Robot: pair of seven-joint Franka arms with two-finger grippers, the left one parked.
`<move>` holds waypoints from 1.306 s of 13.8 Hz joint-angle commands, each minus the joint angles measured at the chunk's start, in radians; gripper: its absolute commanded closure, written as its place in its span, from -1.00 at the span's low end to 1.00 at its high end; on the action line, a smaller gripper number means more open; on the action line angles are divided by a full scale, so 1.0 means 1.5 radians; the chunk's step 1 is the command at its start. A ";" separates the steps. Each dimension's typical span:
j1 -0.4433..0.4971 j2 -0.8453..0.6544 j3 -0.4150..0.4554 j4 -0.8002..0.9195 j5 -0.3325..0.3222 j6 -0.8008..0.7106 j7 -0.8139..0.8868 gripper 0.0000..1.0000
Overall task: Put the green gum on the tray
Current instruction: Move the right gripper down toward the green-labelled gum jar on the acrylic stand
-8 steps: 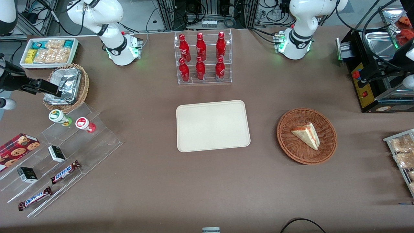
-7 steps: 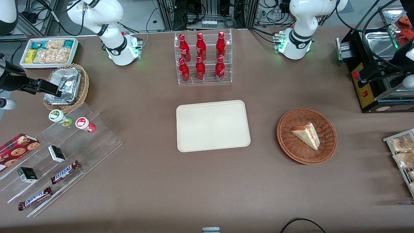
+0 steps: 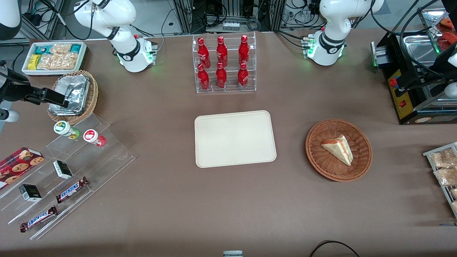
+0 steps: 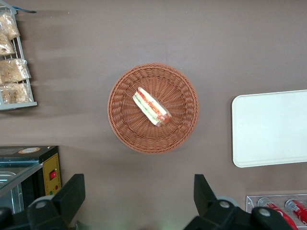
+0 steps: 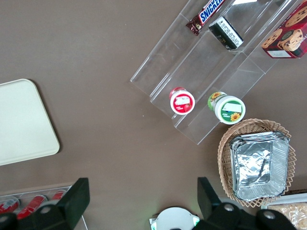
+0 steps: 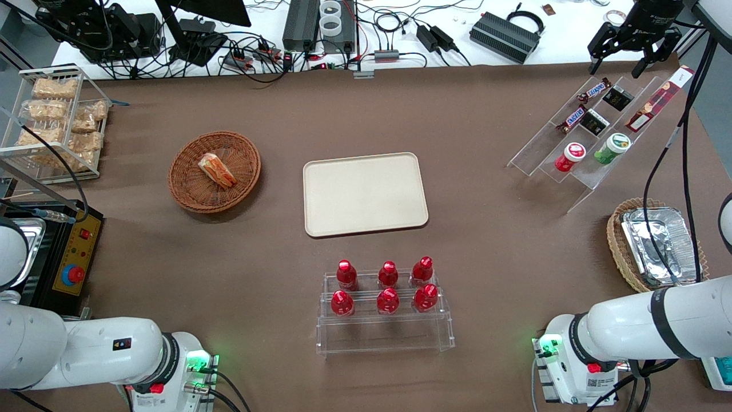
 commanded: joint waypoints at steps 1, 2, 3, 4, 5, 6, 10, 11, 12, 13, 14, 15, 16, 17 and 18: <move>-0.005 0.001 -0.008 -0.036 -0.007 0.046 -0.059 -1.00; -0.023 -0.002 -0.008 -0.067 -0.007 0.081 -0.099 -1.00; -0.044 -0.006 -0.007 -0.096 -0.007 0.113 -0.152 -1.00; -0.056 -0.013 -0.008 -0.123 -0.007 0.141 -0.207 -1.00; -0.071 -0.015 -0.008 -0.147 -0.007 0.174 -0.245 -1.00; -0.080 -0.014 -0.009 -0.164 -0.006 0.199 -0.287 -1.00; -0.085 -0.021 -0.054 -0.272 -0.001 0.338 -0.457 -1.00; -0.085 -0.025 -0.055 -0.298 -0.001 0.367 -0.490 -1.00; -0.085 -0.032 -0.058 -0.324 -0.001 0.394 -0.511 -1.00; -0.085 -0.041 -0.060 -0.349 -0.002 0.423 -0.541 -1.00; -0.085 -0.047 -0.062 -0.368 -0.001 0.447 -0.579 -1.00; -0.085 -0.050 -0.068 -0.385 -0.002 0.471 -0.600 -1.00; -0.085 -0.050 -0.069 -0.395 -0.004 0.484 -0.613 -1.00; -0.087 -0.050 -0.071 -0.404 -0.005 0.494 -0.630 -1.00; -0.091 -0.050 -0.080 -0.417 -0.005 0.508 -0.641 -1.00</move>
